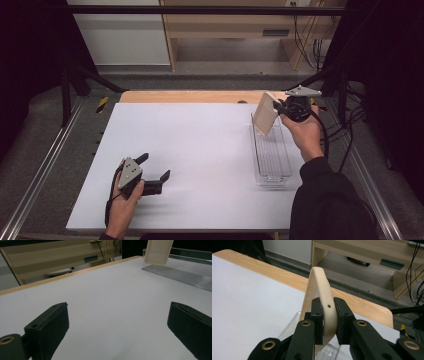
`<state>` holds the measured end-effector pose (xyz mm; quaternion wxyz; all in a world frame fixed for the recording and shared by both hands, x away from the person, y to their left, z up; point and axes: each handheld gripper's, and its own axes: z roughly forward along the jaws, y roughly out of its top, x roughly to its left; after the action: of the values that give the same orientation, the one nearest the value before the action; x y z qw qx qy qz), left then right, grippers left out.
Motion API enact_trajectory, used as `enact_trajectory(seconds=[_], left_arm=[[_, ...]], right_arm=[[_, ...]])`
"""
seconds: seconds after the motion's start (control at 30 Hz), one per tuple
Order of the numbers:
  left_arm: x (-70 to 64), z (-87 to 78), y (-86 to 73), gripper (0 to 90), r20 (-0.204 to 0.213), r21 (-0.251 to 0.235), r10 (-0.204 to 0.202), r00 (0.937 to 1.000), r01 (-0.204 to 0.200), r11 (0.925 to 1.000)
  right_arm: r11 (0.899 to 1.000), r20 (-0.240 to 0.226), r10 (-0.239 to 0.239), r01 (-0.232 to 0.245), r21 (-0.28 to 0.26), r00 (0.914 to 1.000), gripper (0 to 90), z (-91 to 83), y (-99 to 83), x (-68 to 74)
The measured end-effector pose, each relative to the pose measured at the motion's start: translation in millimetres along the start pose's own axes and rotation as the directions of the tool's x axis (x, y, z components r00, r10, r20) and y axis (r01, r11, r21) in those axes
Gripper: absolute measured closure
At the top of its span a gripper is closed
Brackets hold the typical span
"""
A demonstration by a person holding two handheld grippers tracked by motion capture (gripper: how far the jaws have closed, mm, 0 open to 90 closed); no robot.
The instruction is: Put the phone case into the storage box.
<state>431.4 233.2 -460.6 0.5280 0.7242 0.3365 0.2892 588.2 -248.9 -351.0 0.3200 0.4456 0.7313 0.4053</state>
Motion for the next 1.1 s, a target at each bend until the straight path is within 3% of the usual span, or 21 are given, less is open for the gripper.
enact_trajectory(seconds=[1.1], left_arm=[[1.0,-0.9,0.5,3.2,-0.001,-0.003,-0.002,1.0,0.002,1.0]], right_arm=[[1.0,0.01,-0.022,0.022,0.007,0.9997,78.6,10.3,-1.4,6.5]])
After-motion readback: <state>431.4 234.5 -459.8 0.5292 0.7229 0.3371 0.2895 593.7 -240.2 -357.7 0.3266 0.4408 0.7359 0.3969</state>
